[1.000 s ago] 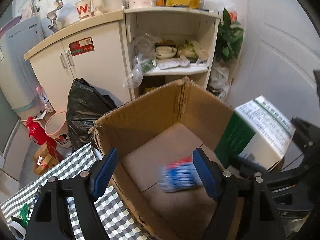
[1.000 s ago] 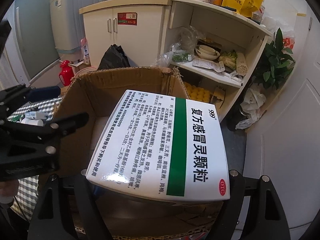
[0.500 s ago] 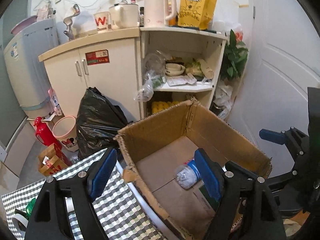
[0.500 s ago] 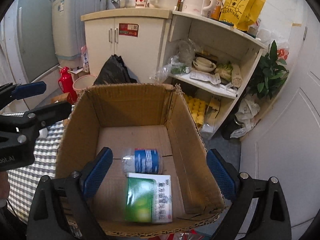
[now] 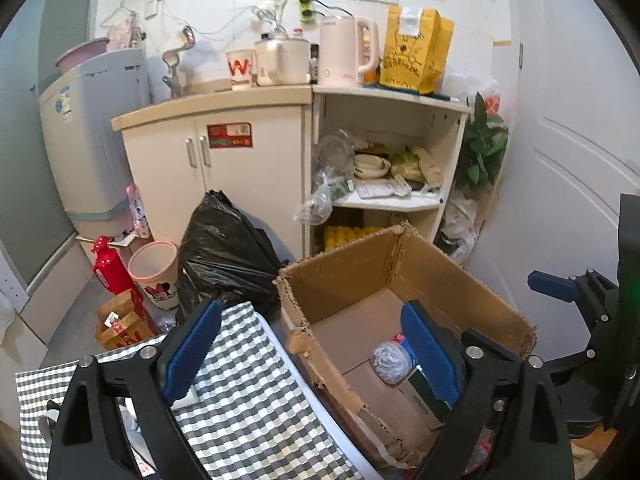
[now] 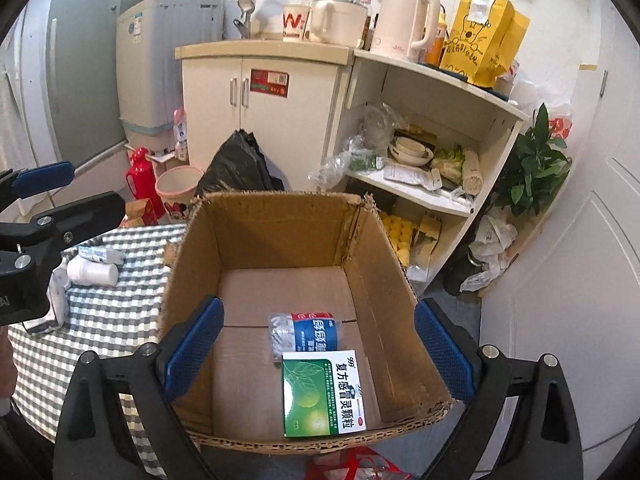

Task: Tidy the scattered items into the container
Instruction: 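Move both tools back over the table toward the remaining items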

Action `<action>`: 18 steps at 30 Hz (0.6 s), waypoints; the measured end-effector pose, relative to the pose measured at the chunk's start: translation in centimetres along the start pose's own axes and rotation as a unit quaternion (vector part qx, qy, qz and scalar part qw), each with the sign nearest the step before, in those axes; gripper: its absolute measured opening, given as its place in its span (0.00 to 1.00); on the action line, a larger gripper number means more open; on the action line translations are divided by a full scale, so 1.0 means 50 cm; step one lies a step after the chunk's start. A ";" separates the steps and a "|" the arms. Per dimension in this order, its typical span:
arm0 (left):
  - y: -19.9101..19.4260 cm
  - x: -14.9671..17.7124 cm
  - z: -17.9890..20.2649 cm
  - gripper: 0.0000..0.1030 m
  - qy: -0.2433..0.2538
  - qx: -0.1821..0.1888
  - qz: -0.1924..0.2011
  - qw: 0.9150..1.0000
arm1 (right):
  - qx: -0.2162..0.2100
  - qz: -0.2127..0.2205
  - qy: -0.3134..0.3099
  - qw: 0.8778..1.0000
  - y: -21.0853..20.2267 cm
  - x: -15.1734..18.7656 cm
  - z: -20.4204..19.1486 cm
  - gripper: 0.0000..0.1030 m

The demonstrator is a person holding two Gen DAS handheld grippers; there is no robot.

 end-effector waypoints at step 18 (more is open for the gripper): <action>-0.099 0.045 -0.196 1.00 -0.042 -0.103 0.027 0.993 | -0.055 0.076 0.009 0.996 -0.055 -0.028 -0.115 1.00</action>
Point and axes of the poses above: each gripper's, at about its wrist camera, not at the fingertips, and y roughly the way its jaws point, z to its right, x to its underside, the point moved 9 cm from there along y, roughly the way its jaws point, and after that the axes turned 13 degrees about -x, right-handed, at the moved point
